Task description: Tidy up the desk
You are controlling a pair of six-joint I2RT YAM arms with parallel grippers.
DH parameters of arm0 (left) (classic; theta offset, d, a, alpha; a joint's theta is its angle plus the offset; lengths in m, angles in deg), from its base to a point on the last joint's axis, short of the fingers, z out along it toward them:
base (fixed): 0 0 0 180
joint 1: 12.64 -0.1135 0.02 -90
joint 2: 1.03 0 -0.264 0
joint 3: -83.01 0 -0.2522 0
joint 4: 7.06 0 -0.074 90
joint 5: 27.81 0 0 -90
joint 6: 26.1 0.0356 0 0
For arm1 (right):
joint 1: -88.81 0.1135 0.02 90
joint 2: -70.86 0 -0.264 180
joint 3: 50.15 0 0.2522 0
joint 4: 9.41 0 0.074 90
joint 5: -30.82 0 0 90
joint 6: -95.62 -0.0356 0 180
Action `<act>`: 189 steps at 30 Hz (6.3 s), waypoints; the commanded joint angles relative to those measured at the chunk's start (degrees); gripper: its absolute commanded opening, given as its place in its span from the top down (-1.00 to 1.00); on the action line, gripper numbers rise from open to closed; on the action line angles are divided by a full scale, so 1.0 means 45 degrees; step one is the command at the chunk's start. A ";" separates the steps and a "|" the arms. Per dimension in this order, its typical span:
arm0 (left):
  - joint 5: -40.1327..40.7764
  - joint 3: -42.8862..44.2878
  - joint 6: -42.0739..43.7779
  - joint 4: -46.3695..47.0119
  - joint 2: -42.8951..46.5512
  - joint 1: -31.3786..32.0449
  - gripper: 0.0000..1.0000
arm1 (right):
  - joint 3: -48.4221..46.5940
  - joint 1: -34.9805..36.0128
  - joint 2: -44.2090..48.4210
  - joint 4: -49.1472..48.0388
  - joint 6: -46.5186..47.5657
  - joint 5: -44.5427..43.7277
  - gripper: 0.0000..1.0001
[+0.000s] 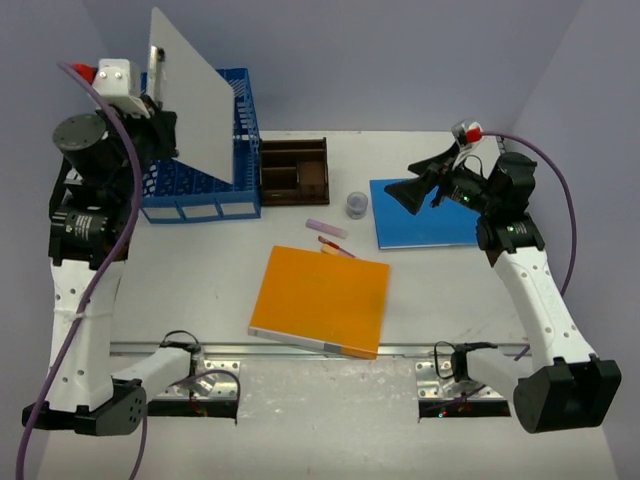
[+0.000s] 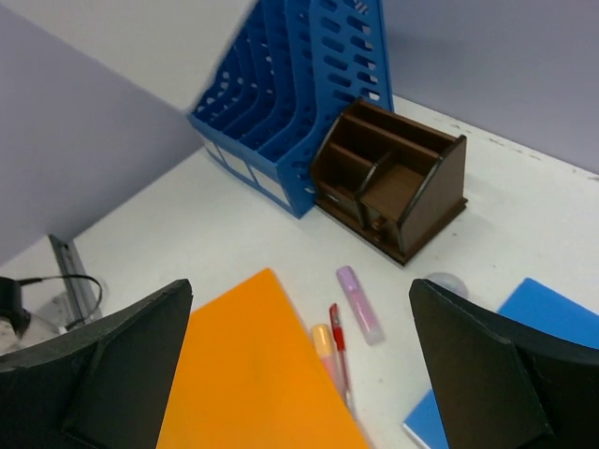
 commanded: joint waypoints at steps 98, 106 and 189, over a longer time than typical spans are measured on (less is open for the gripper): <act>-0.6407 0.4241 0.0465 0.4821 -0.6840 -0.8602 1.00 | 0.1714 0.0002 -0.1278 0.0070 0.3737 0.1350 -0.98; -0.6076 0.2366 0.0426 0.6912 -0.6548 -0.8349 1.00 | 0.1636 0.0002 -0.1473 0.0050 0.3737 0.1389 -0.98; -0.4103 -0.3398 -0.0257 1.6505 -0.7662 -0.7157 -0.22 | 0.1577 0.0002 -0.1883 0.0245 0.3327 0.2327 -0.98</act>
